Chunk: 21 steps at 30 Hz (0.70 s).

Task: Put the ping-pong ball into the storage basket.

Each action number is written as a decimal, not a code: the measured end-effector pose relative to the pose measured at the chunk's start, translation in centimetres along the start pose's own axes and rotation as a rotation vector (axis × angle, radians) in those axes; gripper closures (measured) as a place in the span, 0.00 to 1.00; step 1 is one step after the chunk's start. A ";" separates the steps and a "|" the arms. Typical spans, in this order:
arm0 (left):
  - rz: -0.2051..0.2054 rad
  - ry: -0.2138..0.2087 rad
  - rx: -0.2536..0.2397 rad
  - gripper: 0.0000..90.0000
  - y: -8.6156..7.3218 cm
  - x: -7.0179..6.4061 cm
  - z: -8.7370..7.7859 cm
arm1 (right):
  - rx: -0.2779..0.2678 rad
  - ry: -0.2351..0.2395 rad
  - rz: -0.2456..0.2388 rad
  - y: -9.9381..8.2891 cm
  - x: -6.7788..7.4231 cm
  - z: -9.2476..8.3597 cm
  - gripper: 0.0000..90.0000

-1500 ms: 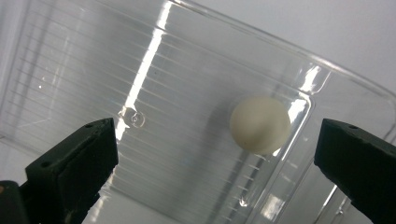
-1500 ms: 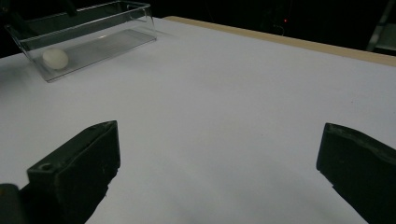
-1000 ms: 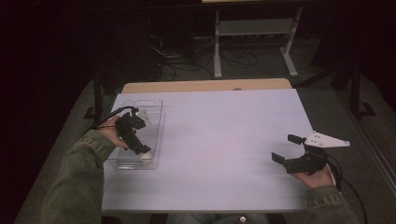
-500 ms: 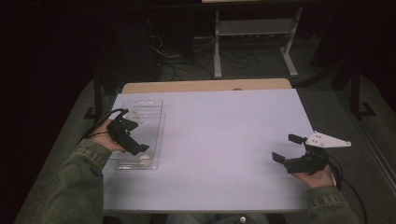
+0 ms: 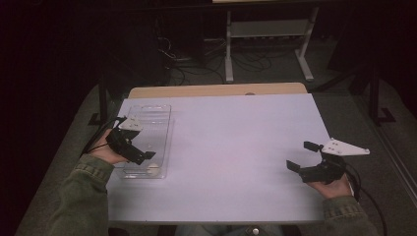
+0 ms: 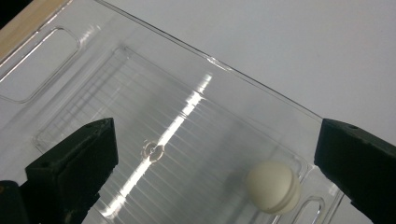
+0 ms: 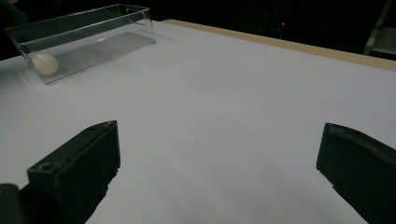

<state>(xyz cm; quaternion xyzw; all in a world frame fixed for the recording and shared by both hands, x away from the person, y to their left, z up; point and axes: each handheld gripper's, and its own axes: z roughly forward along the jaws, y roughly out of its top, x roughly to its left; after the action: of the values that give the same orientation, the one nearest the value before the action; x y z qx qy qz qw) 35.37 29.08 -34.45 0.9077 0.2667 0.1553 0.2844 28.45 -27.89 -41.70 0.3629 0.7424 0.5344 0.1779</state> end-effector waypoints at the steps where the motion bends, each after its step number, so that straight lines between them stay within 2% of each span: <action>1: -0.001 0.001 -0.008 0.00 -0.1 0.0 -0.1 | 0.000 0.000 0.000 0.0 0.0 0.0 0.00; 11: -0.014 0.009 -0.077 0.00 -0.5 -0.4 -1.3 | -0.001 -0.001 0.001 0.0 0.0 0.0 0.00; 15: -0.002 0.010 -0.079 0.00 -0.7 -0.8 -1.3 | -0.001 -0.003 0.001 0.0 0.0 0.0 0.00; 21: -0.039 0.025 -0.118 0.00 -1.4 -0.7 -1.6 | -0.004 -0.003 0.002 0.0 0.1 -0.1 0.00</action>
<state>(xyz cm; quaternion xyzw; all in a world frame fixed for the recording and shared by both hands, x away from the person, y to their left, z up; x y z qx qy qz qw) 33.53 30.39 -34.12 0.8820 0.2780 0.1764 0.3372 28.39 -27.88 -41.64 0.3641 0.7406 0.5357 0.1792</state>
